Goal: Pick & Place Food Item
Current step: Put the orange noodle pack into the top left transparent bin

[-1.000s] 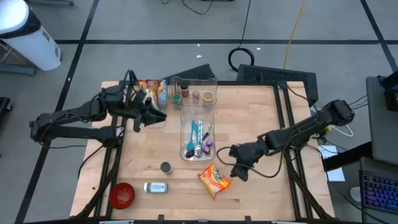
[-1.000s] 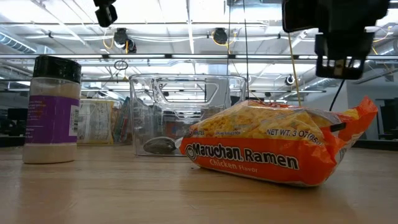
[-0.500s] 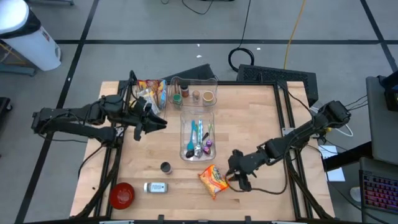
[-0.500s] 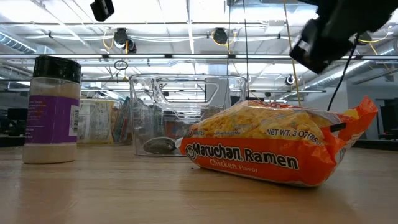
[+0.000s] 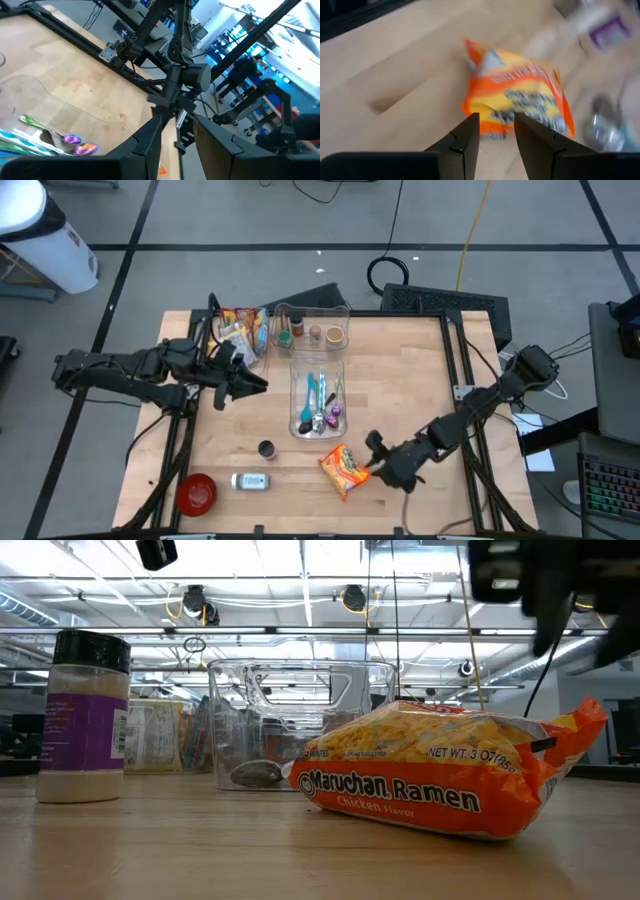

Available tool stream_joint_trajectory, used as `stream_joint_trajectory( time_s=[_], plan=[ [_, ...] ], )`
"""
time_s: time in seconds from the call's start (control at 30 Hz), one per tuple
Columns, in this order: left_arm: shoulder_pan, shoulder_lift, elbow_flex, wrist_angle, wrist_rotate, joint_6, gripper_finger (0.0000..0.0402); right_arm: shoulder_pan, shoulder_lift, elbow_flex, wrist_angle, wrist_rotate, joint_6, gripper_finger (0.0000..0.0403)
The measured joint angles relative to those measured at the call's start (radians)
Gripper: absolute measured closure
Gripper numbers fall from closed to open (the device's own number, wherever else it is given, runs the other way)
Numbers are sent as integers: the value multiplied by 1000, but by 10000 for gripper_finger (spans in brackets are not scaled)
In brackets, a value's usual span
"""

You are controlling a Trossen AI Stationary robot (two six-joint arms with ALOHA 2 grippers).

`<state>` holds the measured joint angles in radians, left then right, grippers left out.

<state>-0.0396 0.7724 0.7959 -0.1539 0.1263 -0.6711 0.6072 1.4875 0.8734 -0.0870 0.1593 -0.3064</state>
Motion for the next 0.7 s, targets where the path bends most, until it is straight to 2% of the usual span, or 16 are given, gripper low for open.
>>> stream_joint_trajectory(
  time_s=[0.1, 0.2, 0.3, 0.4, 0.53, 0.7],
  plan=[
    [-12, 8, 0, 1, -26, -35, 282, 41, 0, 0, 4, -3, -123, 289],
    [-34, 22, 0, -1, -69, -58, 282, 60, 8, 0, 4, 2, -142, 289],
    [-60, 53, 0, 5, -126, -78, 282, 59, 28, -4, 3, 88, -205, 289],
    [-87, 97, -1, 11, -177, -107, 282, 47, 47, -5, 9, 121, -242, 289],
    [-111, 175, -1, 124, -190, -144, 282, 34, 64, -5, 11, 127, -286, 289],
    [-133, 278, -1, 406, -191, -153, 282, 29, 81, -29, 23, 126, -286, 289]
  ],
)
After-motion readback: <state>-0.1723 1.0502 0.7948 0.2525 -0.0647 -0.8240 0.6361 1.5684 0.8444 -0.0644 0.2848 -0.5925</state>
